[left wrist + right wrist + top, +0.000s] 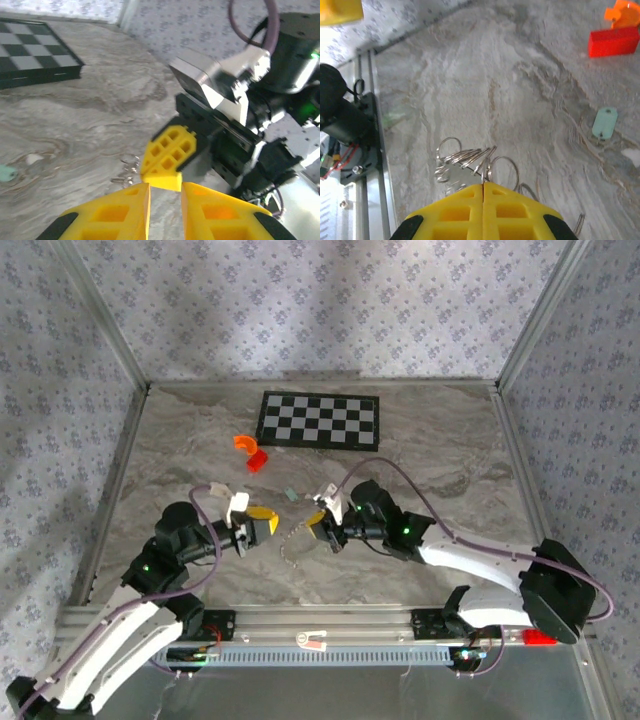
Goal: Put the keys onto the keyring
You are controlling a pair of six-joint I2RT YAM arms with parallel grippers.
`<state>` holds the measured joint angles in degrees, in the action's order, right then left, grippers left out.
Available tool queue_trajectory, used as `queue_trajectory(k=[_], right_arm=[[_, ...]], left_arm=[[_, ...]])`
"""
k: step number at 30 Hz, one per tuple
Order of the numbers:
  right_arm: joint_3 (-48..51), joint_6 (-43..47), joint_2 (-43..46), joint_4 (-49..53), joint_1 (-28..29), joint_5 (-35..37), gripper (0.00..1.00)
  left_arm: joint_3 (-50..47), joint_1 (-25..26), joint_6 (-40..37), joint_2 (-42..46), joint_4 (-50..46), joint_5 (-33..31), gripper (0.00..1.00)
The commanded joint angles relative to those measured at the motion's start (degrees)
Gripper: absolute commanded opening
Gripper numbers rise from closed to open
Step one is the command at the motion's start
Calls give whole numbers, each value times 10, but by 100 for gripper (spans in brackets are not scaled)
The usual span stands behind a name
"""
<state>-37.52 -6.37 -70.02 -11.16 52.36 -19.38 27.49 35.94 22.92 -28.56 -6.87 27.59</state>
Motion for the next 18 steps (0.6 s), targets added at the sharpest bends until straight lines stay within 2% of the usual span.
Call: queue_trajectory(k=[1, 9, 15, 18], right_arm=[[8, 17, 30, -62, -7, -41, 0], [20, 42, 75, -101, -20, -75, 0], [21, 29, 90, -158, -38, -118, 0], [8, 38, 91, -131, -40, -111, 0]], left_arm=[[38, 28, -26, 4, 31, 12, 22], [63, 40, -40, 16, 27, 3, 20], [90, 40, -58, 9, 16, 24, 13], [100, 40, -64, 6, 7, 14, 12]])
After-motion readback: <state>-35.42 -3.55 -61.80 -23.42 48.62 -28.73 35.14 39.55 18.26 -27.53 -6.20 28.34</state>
